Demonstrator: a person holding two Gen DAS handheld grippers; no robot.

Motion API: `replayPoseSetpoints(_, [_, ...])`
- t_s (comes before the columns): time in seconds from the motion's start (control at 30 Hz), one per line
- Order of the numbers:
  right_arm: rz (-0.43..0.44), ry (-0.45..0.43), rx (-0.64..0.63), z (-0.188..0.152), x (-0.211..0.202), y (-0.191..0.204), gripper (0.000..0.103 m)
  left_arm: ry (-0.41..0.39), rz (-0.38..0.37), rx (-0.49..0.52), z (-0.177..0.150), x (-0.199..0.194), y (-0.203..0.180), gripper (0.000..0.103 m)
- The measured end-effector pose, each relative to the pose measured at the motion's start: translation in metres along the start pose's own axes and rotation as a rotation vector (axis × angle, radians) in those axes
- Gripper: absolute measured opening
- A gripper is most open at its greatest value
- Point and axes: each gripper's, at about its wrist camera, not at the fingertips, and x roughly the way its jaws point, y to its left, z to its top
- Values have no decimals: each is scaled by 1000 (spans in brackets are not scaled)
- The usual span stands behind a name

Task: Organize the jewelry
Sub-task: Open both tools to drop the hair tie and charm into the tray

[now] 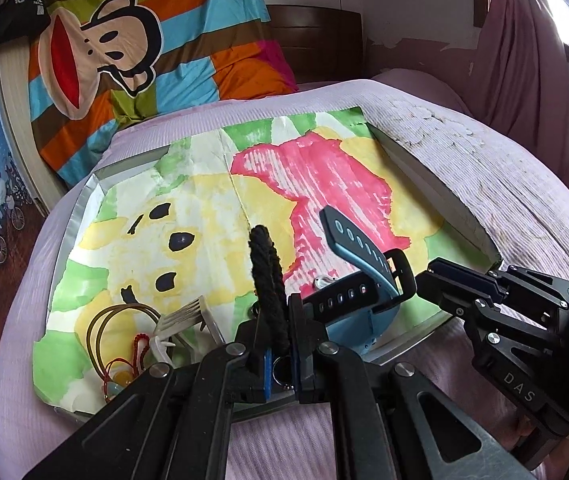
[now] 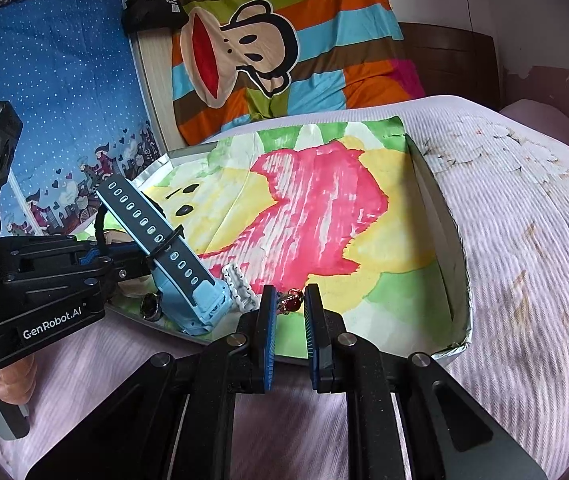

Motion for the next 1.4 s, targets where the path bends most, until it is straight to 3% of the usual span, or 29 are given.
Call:
replayPoseSetpoints(0.13, [3, -1, 1, 0, 0, -1, 13, 1, -1, -8, -1, -1, 2, 11])
replayPoseSetpoints(0.23, [4, -4, 3, -1, -1, -1, 13, -2, 12, -11, -2, -2, 3, 27])
replayPoseSetpoints(0.3, [2, -7, 3, -1, -2, -1, 13, -8, 25, -10, -3, -3, 5, 45])
replayPoseSetpoints(0.47, [-12, -24, 4, -2, -5, 0, 14, -24, 30, -21, -7, -9, 11, 55])
replayPoseSetpoints(0.6, [-33, -63, 19, -3, -13, -2, 30, -61, 39, -37, -11, -19, 14, 69])
replayPoseSetpoints(0.83, [-74, -174, 8, -6, -43, 5, 48, -150, 57, -96, -23, -43, 24, 87])
replayPoseSetpoints(0.9, [-85, -199, 6, -8, -52, 8, 54, -185, 62, -127, -27, -51, 28, 97])
replayPoseSetpoints(1.03, [-91, -254, 12, -9, -70, 13, 64, -237, 66, -171, -36, -66, 39, 101])
replayPoseSetpoints(1.27, [-101, -329, 24, -11, -104, 24, 92, -320, 93, -209, -52, -93, 52, 103])
replayPoseSetpoints(1.4, [-98, -346, 21, -15, -120, 32, 97, -350, 106, -211, -63, -106, 55, 103])
